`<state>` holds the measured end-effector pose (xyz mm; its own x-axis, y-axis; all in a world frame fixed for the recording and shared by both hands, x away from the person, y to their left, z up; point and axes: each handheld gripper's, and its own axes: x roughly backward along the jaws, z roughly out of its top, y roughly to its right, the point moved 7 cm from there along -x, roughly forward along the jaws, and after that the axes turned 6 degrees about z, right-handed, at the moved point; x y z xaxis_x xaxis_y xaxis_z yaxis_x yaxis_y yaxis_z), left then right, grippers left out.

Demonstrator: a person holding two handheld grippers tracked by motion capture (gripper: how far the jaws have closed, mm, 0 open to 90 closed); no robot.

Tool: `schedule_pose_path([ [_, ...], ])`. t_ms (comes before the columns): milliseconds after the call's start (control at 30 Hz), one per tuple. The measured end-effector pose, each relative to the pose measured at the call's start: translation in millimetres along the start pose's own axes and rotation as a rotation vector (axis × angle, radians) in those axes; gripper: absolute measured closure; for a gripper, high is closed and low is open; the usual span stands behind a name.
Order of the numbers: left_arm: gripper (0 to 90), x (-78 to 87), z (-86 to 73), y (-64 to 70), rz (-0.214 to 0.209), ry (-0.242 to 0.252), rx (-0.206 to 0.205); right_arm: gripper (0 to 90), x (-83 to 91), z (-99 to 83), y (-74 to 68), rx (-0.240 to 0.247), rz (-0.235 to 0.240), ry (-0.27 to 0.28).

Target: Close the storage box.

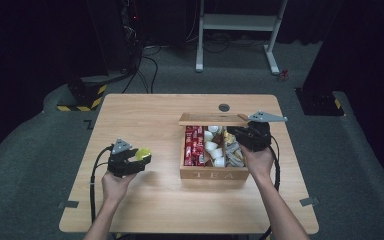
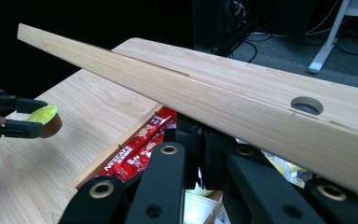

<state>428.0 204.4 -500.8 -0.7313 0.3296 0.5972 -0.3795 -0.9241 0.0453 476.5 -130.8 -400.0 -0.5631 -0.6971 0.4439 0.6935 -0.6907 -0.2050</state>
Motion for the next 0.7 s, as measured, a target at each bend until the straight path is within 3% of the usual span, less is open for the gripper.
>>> schedule_pose_path([
  [167,38.0,-5.4,-3.7,1.4,-0.004,-0.009,0.013,87.8,0.0,-0.1,-0.1,-0.001,-0.001,0.000],
  [700,37.9,-23.8,-11.7,8.8,0.002,-0.040,-0.003,87.7,0.1,-0.2,-0.2,-0.003,0.001,-0.001],
])
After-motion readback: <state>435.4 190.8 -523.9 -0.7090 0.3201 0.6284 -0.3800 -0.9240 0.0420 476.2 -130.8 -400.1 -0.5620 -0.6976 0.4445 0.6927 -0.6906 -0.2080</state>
